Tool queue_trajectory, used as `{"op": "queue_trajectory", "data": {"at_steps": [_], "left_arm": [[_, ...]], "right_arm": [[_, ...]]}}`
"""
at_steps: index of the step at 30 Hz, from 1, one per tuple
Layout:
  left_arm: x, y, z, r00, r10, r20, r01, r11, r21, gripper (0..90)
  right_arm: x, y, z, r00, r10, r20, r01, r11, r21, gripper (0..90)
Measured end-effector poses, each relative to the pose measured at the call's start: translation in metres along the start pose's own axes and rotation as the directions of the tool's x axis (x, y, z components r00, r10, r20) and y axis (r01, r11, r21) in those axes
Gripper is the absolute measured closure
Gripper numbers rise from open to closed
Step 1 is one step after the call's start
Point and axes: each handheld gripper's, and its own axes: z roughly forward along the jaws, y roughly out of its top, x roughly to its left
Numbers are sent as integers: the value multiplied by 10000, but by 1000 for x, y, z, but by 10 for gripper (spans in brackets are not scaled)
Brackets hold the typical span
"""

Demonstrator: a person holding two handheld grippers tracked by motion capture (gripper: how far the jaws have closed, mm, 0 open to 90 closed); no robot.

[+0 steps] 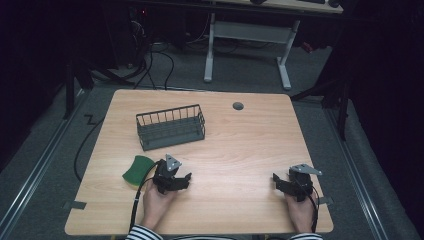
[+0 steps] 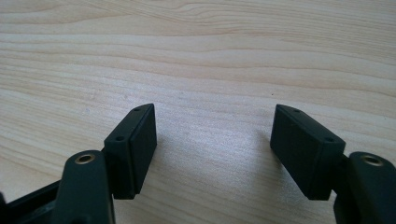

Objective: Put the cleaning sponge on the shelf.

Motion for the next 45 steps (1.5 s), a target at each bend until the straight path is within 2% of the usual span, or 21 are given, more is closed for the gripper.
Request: {"op": "queue_trajectory", "data": {"at_steps": [20, 26, 31, 35, 39, 42, 43, 45], "left_arm": [[0, -1, -1, 10000, -27, -49, 27, 10000, -5, 268], [0, 0, -1, 10000, -36, -51, 36, 10000, -2, 270], [-1, 0, -1, 10000, -64, -70, 64, 10000, 9, 266], [-1, 0, 0, 9999, -75, -74, 76, 10000, 32, 257], [0, 0, -3, 9997, -241, 9, 241, 9997, 99, 267], [1, 1, -6, 9996, -265, 94, 265, 9996, 14, 274], [2, 3, -10, 9994, -326, 123, 327, 9994, -125, 276], [3, 6, -13, 9983, -449, 380, 455, 9988, -155, 280]], "right_arm": [[0, 0, 0, 10000, -24, -20, 24, 10000, -1, 317], [-2, 1, 1, 9998, -134, -177, 134, 9999, -20, 322], [-3, 4, 0, 9998, -109, -180, 114, 9996, 256, 351], [-2, 8, 1, 9997, -149, -190, 157, 9989, 443, 407], [0, 14, 2, 9981, -116, -604, 147, 9985, 519, 432], [3, 19, 0, 9970, -201, -749, 232, 9989, 399, 436], [7, 27, -1, 9946, -352, -976, 374, 9991, 211, 441], [10, 33, -1, 9922, -389, -1185, 408, 9991, 136, 443]]}}
